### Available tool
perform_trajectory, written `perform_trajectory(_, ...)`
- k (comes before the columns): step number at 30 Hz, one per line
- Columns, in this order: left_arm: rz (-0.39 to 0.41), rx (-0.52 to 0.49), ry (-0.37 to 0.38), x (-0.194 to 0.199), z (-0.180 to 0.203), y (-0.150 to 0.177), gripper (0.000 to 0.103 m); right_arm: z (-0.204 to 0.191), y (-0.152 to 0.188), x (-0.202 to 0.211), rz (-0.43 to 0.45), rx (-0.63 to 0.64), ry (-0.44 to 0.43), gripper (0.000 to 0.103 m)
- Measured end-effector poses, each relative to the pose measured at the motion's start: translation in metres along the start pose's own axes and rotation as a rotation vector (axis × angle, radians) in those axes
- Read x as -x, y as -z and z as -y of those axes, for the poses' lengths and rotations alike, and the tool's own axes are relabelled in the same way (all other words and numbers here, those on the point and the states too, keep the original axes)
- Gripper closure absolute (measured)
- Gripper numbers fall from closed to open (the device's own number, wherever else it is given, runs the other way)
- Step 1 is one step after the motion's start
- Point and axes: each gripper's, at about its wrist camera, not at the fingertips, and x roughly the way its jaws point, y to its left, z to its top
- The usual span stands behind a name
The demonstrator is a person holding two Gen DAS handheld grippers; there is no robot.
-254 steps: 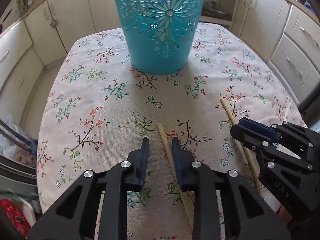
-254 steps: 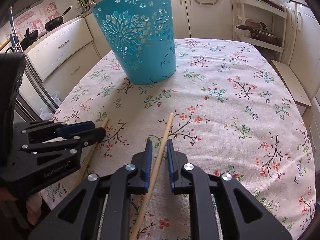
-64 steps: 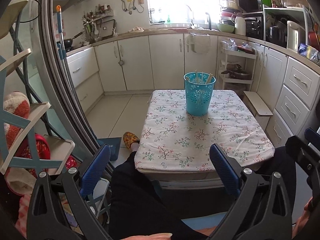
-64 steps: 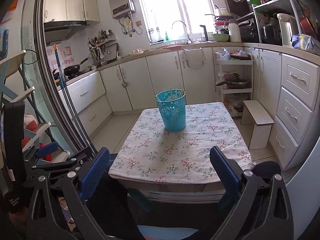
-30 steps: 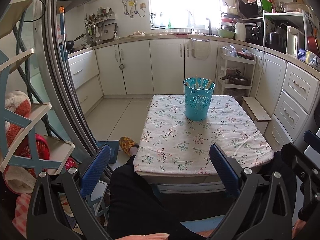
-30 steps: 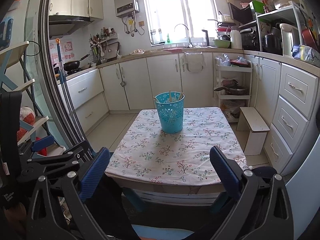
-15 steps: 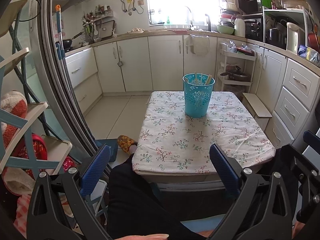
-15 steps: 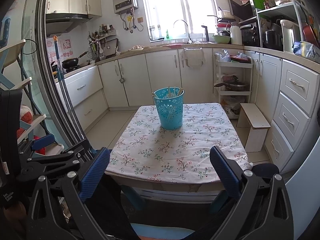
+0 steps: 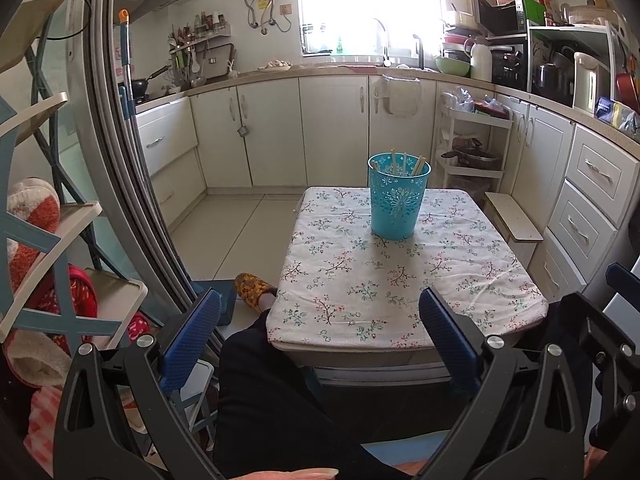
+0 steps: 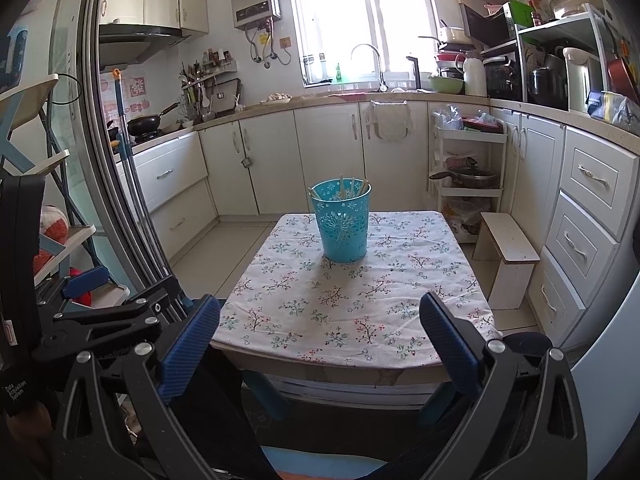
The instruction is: Organize utensils
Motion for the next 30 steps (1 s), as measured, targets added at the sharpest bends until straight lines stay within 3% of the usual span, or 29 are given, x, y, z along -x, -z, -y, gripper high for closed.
perform_trajectory(30,0.033,0.006,0.002,0.010,-0.002,-0.004,0.007,-0.004,0.000,0.003,0.009,0.011,0.004,0.007)
